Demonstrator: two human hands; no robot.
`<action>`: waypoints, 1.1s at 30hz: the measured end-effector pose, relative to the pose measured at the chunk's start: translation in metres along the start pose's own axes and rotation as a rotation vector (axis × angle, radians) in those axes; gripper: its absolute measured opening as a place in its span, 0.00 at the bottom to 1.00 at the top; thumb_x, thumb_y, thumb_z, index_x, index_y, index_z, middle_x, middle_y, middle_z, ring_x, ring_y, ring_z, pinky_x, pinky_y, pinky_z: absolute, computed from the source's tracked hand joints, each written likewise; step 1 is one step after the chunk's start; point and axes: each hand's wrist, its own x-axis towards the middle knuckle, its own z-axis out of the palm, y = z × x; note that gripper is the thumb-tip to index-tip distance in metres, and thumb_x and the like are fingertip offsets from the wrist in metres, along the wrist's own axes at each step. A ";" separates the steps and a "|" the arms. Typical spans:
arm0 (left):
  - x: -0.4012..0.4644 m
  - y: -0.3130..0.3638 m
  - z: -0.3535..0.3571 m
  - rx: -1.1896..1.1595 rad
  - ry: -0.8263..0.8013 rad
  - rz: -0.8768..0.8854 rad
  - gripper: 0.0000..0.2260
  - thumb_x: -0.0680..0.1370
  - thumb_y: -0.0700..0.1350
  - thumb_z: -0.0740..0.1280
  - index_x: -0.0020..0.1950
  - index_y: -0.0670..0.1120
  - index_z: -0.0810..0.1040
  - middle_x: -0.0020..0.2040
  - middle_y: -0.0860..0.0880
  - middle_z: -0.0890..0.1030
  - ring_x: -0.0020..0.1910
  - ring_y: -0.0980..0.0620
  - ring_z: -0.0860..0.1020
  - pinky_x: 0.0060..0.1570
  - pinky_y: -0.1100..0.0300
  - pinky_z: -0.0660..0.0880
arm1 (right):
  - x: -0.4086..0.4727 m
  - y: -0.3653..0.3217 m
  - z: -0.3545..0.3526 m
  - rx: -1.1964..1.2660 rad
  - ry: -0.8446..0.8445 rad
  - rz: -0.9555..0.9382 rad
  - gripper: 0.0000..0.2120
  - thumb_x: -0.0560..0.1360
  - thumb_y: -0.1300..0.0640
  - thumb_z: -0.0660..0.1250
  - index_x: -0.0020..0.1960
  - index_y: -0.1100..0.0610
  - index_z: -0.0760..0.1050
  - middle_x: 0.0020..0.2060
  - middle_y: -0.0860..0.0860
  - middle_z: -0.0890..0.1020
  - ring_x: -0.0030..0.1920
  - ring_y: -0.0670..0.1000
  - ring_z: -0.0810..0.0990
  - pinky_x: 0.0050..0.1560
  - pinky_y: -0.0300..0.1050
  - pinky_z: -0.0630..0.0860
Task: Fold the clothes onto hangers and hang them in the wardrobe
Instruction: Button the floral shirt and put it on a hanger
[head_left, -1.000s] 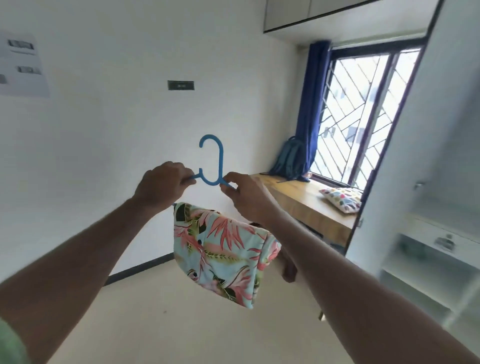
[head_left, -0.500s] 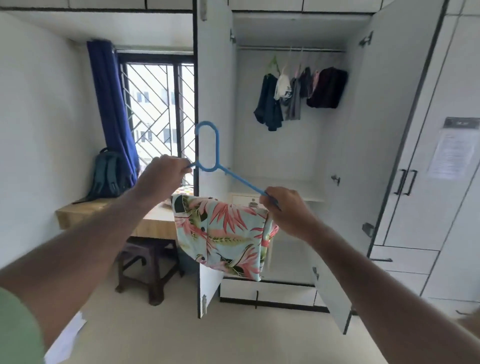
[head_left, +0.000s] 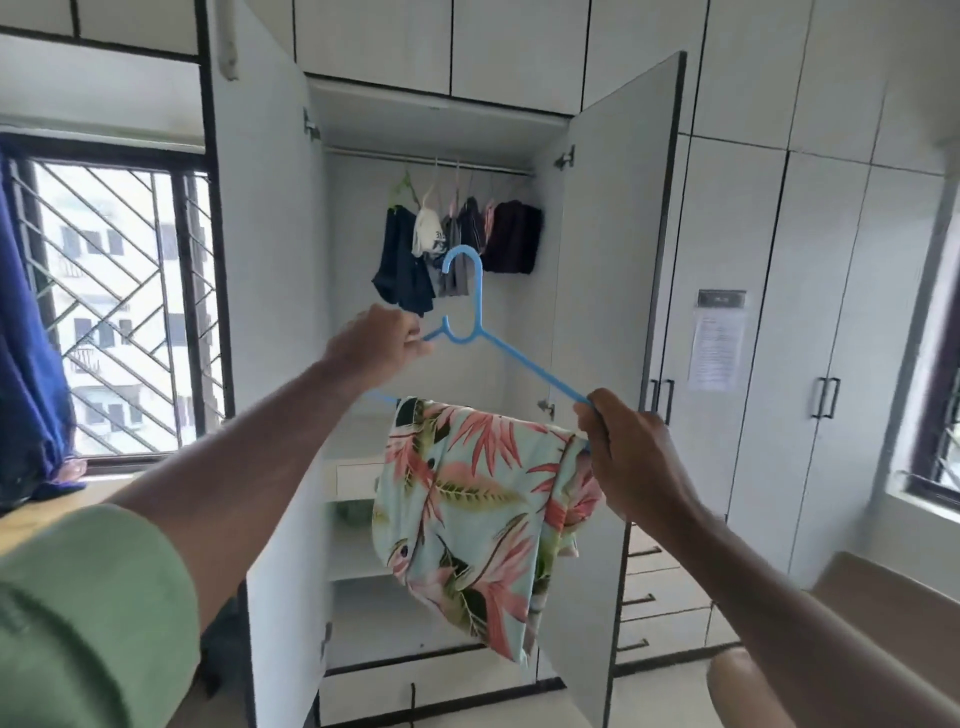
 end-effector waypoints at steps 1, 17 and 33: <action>0.005 -0.002 0.000 0.052 -0.007 -0.015 0.12 0.78 0.51 0.71 0.40 0.44 0.77 0.33 0.48 0.75 0.36 0.45 0.75 0.36 0.58 0.65 | 0.009 0.000 0.003 -0.012 0.009 -0.006 0.11 0.85 0.51 0.59 0.48 0.55 0.73 0.29 0.51 0.79 0.25 0.53 0.80 0.22 0.55 0.75; 0.180 -0.139 0.062 0.349 -0.200 -0.041 0.16 0.79 0.54 0.67 0.37 0.45 0.75 0.37 0.48 0.78 0.36 0.50 0.77 0.41 0.53 0.77 | 0.267 0.042 0.167 -0.018 0.050 0.018 0.14 0.86 0.54 0.55 0.42 0.54 0.68 0.30 0.48 0.73 0.25 0.45 0.69 0.20 0.35 0.60; 0.377 -0.363 0.133 0.375 -0.141 -0.102 0.16 0.81 0.48 0.66 0.34 0.51 0.70 0.34 0.52 0.75 0.30 0.56 0.76 0.38 0.56 0.78 | 0.502 0.037 0.410 0.038 0.150 0.065 0.13 0.86 0.56 0.55 0.47 0.57 0.74 0.34 0.50 0.75 0.31 0.49 0.74 0.27 0.42 0.65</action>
